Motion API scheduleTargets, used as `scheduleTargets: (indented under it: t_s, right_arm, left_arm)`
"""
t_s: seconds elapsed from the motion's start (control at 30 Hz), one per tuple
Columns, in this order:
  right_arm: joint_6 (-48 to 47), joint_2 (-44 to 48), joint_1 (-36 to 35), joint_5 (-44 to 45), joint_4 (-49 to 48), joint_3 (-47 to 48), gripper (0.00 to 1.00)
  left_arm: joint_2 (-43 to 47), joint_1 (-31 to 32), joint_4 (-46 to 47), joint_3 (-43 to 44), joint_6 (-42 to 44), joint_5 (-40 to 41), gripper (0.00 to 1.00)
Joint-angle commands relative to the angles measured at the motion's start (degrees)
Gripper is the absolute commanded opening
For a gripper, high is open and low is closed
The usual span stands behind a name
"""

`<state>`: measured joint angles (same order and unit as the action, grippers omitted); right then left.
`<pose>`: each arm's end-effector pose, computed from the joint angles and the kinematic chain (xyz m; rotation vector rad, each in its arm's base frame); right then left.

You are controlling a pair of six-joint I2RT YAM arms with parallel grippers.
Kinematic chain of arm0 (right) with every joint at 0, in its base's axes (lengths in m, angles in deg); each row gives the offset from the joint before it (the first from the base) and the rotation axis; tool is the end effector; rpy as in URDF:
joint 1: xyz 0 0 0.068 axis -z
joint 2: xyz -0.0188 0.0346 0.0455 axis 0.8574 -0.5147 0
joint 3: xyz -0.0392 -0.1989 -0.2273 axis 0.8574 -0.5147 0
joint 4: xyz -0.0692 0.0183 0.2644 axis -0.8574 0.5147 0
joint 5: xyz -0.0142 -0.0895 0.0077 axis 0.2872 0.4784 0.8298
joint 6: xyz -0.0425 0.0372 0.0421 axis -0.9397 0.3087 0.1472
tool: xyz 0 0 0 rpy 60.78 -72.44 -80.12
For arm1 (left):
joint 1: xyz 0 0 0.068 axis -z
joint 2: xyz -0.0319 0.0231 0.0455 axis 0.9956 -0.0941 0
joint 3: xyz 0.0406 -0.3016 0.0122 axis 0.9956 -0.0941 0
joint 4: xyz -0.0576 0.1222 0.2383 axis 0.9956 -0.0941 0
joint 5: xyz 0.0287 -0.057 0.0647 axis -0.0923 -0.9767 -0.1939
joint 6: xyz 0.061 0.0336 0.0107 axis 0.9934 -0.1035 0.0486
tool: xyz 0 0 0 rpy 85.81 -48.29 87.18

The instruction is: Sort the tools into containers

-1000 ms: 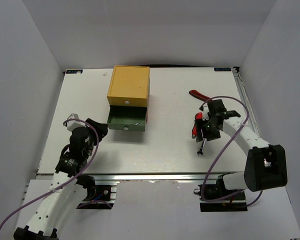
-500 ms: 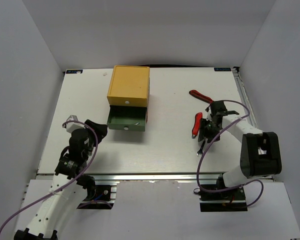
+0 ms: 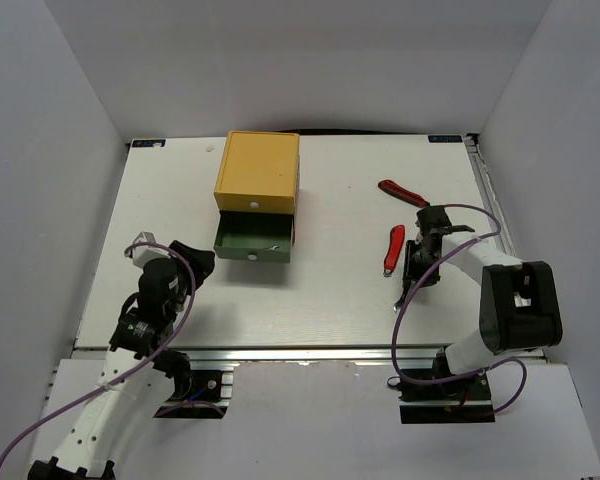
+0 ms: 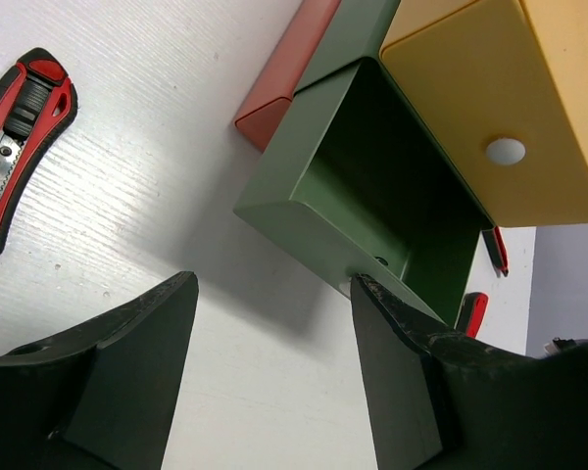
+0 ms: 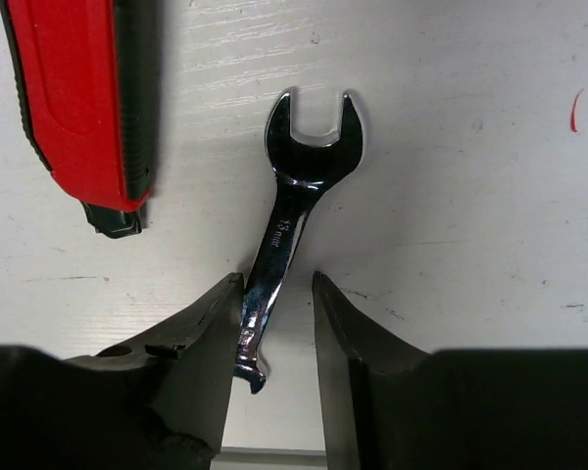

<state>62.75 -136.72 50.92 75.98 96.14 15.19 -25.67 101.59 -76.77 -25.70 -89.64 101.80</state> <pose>0.2777 0.0383 0.1635 0.1586 2.8171 0.0583 0.1309 -0.0247 0.2520 -0.7805 1.9085 -0.5011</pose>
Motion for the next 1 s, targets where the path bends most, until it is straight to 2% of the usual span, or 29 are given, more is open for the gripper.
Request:
scheduleTargets:
  t_s: [0.0, 0.5, 0.57, 0.6, 0.8, 0.9, 0.97]
  right_arm:
    - [1.38, -1.08, -0.25, 4.34, -1.58, -0.97, 0.41]
    - [1.56, -6.62, -4.65, 6.72, -3.16, 0.87, 0.38]
    - [1.91, -6.97, -4.73, 6.72, -3.34, 0.78, 0.34]
    - [2.17, -7.06, -4.82, 6.72, -3.51, 0.52, 0.28]
    - [3.32, -6.27, -4.65, 6.19, -4.66, -0.8, 0.08]
    - [3.14, -4.87, -3.95, 5.67, -4.48, -0.54, 0.0]
    - [2.7, -3.46, -2.37, 4.27, -4.39, 0.34, 0.0]
  left_arm:
    - [1.22, -0.03, -0.83, 1.43, -0.88, 1.27, 0.74]
    - [4.21, -0.03, -4.0, 2.22, -2.37, 2.77, 0.74]
    - [4.3, -0.03, -4.08, 2.22, -2.46, 2.77, 0.74]
    - [4.21, -0.03, -3.91, 2.14, -2.46, 2.77, 0.74]
    - [2.63, -0.03, -2.59, 2.4, -2.03, 2.33, 0.74]
    - [1.84, -0.03, -1.89, 2.31, -1.76, 1.98, 0.74]
    - [1.49, -0.03, -1.1, 2.14, -1.85, 1.8, 0.74]
